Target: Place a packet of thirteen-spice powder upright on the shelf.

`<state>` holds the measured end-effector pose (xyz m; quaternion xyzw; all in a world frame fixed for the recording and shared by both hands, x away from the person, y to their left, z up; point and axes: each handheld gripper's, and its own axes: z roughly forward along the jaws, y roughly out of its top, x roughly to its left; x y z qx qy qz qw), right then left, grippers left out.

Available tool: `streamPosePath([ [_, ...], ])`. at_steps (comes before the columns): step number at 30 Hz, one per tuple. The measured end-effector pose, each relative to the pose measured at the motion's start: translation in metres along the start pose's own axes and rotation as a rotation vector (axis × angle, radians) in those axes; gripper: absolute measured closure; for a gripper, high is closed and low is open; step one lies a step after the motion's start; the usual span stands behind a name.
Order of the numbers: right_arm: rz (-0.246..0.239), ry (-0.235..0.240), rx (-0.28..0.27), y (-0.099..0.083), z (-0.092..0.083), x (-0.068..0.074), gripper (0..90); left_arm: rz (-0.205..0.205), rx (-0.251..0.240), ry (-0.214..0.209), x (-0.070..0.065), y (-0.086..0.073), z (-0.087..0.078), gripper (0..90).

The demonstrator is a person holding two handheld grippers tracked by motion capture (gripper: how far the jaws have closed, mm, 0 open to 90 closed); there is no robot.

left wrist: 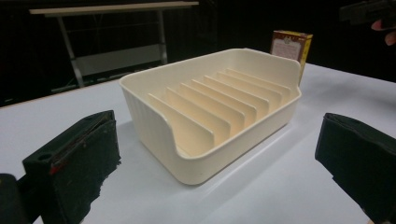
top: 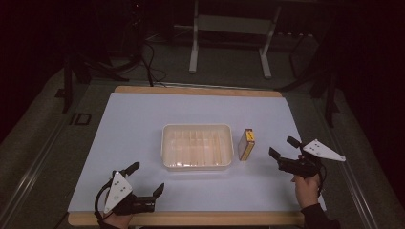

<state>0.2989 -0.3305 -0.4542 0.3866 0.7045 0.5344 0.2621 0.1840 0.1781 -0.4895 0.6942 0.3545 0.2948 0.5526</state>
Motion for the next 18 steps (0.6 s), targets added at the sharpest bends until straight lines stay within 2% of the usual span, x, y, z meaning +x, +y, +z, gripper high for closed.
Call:
streamPosePath([
  [2,0.001,0.0,0.002,0.0,0.0,0.0,12.2,-0.005,-0.003,0.003,0.001,0.0,0.0,0.0],
  [4,-0.016,-0.03,0.032,0.002,0.002,0.002,12.2,-0.001,0.002,-0.004,0.002,-0.001,0.0,0.0],
  [7,-0.021,-0.043,0.044,0.003,0.004,0.003,12.2,-0.006,-0.006,-0.012,0.002,0.0,0.002,0.0],
  [13,-0.011,-0.016,0.069,0.009,0.005,0.003,12.2,-0.006,0.0,-0.014,0.004,0.0,0.004,0.0],
  [15,-0.007,0.018,0.085,0.013,0.005,0.001,13.4,-0.013,0.001,-0.01,0.004,0.0,0.003,0.0],
  [18,-0.002,0.034,0.115,0.015,0.005,0.0,13.4,-0.014,0.001,-0.008,0.004,0.001,0.003,0.0],
])
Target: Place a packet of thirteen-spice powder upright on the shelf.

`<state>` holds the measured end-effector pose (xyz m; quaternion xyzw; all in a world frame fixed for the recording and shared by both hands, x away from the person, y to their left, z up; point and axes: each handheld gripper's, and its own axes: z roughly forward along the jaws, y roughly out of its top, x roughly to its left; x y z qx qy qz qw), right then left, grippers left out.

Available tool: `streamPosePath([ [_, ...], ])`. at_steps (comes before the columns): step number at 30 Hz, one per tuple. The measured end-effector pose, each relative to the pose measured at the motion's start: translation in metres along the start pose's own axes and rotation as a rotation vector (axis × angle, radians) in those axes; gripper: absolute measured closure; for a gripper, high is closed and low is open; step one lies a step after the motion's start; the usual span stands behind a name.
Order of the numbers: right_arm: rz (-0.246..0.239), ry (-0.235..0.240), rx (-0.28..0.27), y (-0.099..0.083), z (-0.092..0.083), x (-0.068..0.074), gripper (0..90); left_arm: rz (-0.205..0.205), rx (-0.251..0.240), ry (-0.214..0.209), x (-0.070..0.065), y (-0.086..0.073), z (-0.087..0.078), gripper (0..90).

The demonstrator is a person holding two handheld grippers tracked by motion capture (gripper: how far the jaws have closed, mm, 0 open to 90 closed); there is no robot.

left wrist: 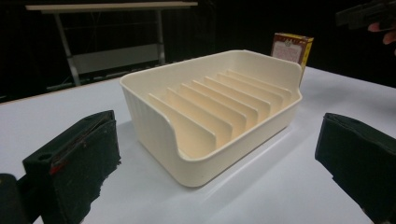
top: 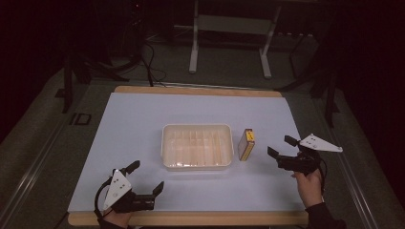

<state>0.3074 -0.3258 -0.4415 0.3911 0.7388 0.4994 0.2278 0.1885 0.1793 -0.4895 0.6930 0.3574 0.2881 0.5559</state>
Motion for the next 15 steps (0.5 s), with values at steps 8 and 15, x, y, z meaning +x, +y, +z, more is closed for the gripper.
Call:
streamPosePath([
  [8,-0.032,0.07,0.158,0.009,0.003,-0.008,14.2,-0.004,0.001,-0.003,-0.002,0.001,0.0,0.0],
  [15,-0.09,0.1,0.254,0.016,0.005,-0.009,13.9,-0.017,-0.001,-0.009,-0.002,0.001,-0.001,0.0],
])
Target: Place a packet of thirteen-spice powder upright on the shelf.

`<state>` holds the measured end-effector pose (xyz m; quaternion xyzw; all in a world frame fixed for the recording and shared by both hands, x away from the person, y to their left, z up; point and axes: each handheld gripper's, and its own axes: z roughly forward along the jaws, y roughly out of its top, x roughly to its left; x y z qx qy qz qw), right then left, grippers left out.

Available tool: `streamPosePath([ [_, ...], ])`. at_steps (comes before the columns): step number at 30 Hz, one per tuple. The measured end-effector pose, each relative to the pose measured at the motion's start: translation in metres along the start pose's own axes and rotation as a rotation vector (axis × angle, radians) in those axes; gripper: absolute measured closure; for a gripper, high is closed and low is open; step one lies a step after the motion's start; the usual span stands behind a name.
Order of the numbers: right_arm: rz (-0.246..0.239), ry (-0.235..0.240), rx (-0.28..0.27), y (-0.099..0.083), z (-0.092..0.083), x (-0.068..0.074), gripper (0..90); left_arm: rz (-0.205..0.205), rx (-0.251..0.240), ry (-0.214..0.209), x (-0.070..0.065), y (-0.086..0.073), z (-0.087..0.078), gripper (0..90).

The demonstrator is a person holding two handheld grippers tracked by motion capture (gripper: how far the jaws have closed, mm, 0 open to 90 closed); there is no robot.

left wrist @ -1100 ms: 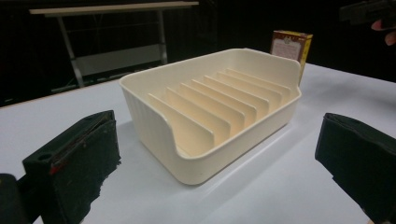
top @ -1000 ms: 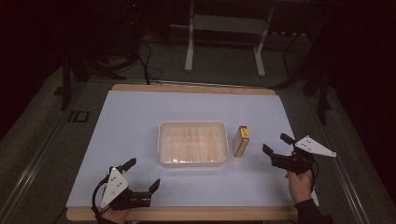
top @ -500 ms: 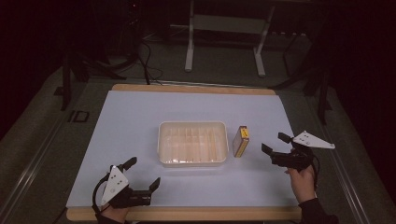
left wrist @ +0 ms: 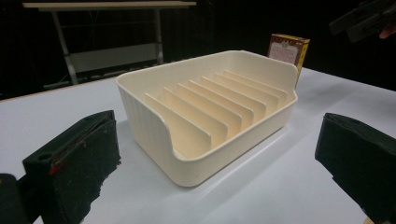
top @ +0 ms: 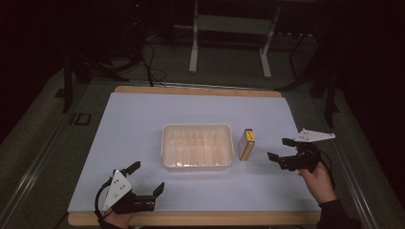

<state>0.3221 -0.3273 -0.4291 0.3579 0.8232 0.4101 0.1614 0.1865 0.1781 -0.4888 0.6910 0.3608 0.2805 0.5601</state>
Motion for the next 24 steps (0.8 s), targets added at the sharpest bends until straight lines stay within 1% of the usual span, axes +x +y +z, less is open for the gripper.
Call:
streamPosePath([
  [1,0.0,0.0,0.0,0.0,0.0,0.0,13.9,0.0,0.0,0.0,0.0,0.0,0.0,0.0],
  [2,-0.022,0.036,0.043,0.001,0.002,0.0,14.3,0.001,0.004,0.0,0.0,0.0,0.0,0.0],
  [4,-0.039,0.045,0.084,0.001,0.005,0.002,14.5,-0.005,0.001,-0.004,0.001,0.0,0.0,0.0],
  [6,-0.042,0.076,0.126,0.002,0.008,0.003,14.6,-0.001,0.007,-0.004,0.001,0.0,0.0,0.0],
  [7,-0.042,0.076,0.126,0.002,0.008,0.003,14.6,-0.001,0.007,-0.004,0.001,0.0,0.0,0.0],
  [8,-0.057,0.097,0.171,0.003,0.01,0.003,14.6,-0.004,0.006,-0.009,0.001,0.0,0.0,0.0],
  [10,-0.079,0.113,0.228,0.005,0.011,0.003,14.6,-0.004,0.006,-0.01,0.001,0.0,0.0,0.0],
  [11,-0.09,0.118,0.254,0.007,0.01,0.003,14.6,-0.004,0.006,-0.011,0.001,0.0,0.0,0.0],
  [12,-0.09,0.118,0.254,0.007,0.01,0.003,14.6,-0.004,0.006,-0.011,0.001,0.0,0.0,0.0],
  [13,-0.113,0.15,0.316,0.009,0.01,0.002,14.7,-0.005,0.006,-0.01,0.001,0.0,0.0,0.0],
  [14,-0.127,0.153,0.33,0.01,0.01,0.002,14.7,-0.005,0.006,-0.012,0.001,0.0,0.0,0.0],
  [15,-0.127,0.153,0.33,0.01,0.01,0.002,14.7,-0.005,0.006,-0.012,0.001,0.0,0.0,0.0],
  [16,-0.141,0.186,0.392,0.013,0.01,0.001,14.7,-0.006,0.006,-0.012,0.001,0.0,0.0,0.0],
  [17,-0.149,0.2,0.42,0.013,0.01,0.001,14.7,-0.007,0.006,-0.014,0.001,0.0,0.0,0.0],
  [18,-0.149,0.2,0.42,0.013,0.01,0.001,14.7,-0.007,0.006,-0.014,0.001,0.0,0.0,0.0],
  [19,-0.16,0.215,0.446,0.013,0.01,0.001,14.7,-0.006,0.006,-0.015,0.001,0.0,0.0,0.0],
  [20,-0.171,0.23,0.475,0.014,0.01,0.001,14.7,-0.007,0.006,-0.016,0.001,0.0,0.0,0.0],
  [21,-0.197,0.253,0.534,0.014,0.012,0.001,14.7,-0.007,0.006,-0.016,0.001,0.0,0.0,0.0],
  [23,-0.242,0.27,0.593,0.014,0.014,0.001,15.3,-0.006,0.006,-0.017,0.001,0.0,0.0,0.0],
  [24,-0.252,0.28,0.621,0.014,0.014,0.002,16.1,-0.005,0.007,-0.017,0.001,0.0,0.0,0.0],
])
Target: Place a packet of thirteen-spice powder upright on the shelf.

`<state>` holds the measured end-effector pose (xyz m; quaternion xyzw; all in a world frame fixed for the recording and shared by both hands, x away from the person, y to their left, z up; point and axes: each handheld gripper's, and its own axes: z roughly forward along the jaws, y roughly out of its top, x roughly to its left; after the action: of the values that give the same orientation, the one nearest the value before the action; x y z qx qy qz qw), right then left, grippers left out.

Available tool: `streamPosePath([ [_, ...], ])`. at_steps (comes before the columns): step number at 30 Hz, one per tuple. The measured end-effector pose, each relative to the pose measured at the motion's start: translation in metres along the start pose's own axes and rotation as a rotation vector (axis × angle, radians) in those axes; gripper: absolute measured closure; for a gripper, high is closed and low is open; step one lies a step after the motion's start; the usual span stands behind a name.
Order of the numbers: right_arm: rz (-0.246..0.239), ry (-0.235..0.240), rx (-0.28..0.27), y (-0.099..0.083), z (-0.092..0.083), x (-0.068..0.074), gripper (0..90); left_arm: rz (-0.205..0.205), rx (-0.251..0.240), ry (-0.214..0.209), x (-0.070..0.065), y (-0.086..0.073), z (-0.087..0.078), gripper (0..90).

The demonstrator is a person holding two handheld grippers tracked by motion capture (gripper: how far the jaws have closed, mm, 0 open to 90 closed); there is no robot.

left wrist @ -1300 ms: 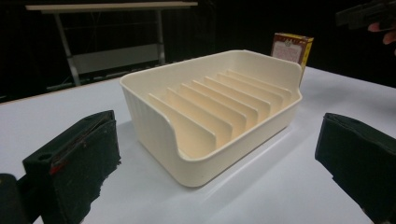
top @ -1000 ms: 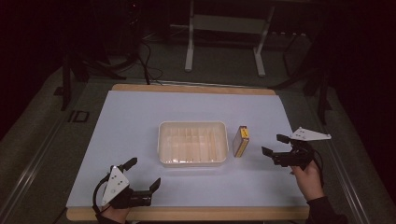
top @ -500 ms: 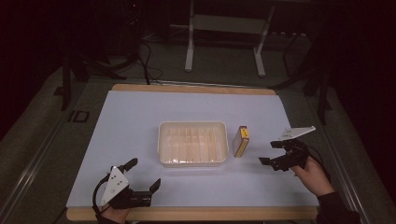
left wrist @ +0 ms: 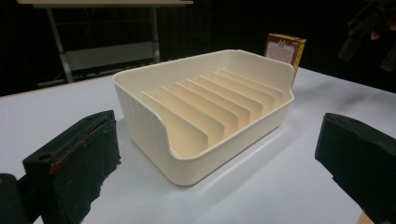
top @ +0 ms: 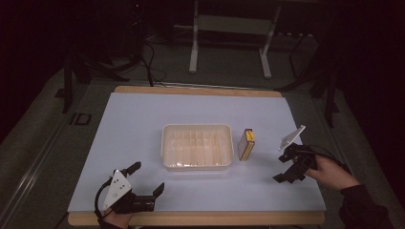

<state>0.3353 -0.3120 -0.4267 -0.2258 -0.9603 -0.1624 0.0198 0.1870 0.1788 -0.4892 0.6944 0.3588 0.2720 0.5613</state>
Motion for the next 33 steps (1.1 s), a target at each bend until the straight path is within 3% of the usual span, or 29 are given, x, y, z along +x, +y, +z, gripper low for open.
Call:
streamPosePath([
  [9,-0.063,0.063,0.212,0.007,0.008,-0.002,14.3,-0.001,0.0,-0.001,-0.001,0.0,0.0,0.0],
  [17,-0.12,0.114,0.321,0.016,0.012,0.003,14.3,-0.002,0.0,-0.002,-0.001,0.0,0.0,0.0],
  [22,-0.193,0.125,0.364,0.023,0.013,0.013,14.8,-0.003,0.0,-0.004,-0.001,0.0,0.0,0.0],
  [33,-0.297,0.144,0.359,0.042,0.014,0.027,16.1,0.004,0.002,-0.006,-0.001,0.0,-0.001,0.0],
])
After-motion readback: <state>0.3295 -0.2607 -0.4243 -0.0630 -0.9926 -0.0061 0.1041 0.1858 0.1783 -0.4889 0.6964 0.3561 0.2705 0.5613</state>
